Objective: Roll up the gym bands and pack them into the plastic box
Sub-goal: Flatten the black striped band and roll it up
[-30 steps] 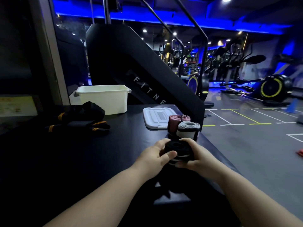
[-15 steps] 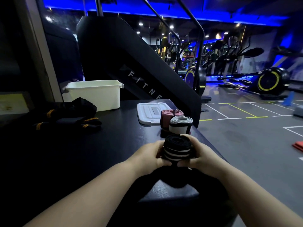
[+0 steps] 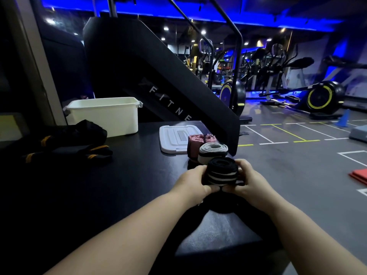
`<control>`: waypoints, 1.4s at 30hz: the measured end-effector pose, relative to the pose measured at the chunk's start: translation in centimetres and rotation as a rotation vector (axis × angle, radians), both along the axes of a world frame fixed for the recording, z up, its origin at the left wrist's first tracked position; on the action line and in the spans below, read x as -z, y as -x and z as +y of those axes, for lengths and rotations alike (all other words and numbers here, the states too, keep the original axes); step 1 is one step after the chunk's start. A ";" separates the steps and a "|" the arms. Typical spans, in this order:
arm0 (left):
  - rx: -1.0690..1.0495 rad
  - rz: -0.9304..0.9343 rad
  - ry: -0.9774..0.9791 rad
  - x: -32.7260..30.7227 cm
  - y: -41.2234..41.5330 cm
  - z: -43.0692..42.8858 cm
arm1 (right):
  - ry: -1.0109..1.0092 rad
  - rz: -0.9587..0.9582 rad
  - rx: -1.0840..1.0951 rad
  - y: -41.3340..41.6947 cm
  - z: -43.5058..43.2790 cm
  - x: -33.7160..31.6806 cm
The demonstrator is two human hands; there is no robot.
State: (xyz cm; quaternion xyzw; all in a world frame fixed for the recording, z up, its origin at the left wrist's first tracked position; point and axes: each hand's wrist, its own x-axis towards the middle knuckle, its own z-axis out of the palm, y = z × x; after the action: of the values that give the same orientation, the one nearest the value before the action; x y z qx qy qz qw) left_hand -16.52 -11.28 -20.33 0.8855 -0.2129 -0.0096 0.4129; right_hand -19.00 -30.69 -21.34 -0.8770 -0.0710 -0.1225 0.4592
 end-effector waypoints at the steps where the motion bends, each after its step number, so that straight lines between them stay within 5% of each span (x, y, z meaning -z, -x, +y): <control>1: -0.005 0.002 0.000 0.1 -0.2 -0.1 | -0.011 -0.007 0.008 -0.1 -0.1 0.3; 29: -0.140 -0.026 0.040 1.5 -0.6 -0.9 | -0.030 -0.090 0.039 -0.9 -0.1 1.5; 36: -0.211 0.031 0.094 1.2 0.2 -0.1 | 0.005 -0.087 0.269 0.3 0.2 1.2; 42: -0.207 0.076 -0.014 0.3 1.0 2.2 | 0.121 -0.312 0.397 3.1 1.9 0.4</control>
State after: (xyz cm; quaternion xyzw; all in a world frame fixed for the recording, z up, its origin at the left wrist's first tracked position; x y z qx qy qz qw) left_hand -17.53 -9.03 -20.62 0.9047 -0.1046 -0.0021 0.4130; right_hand -22.10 -28.78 -21.76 -0.8700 0.0255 -0.3396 0.3564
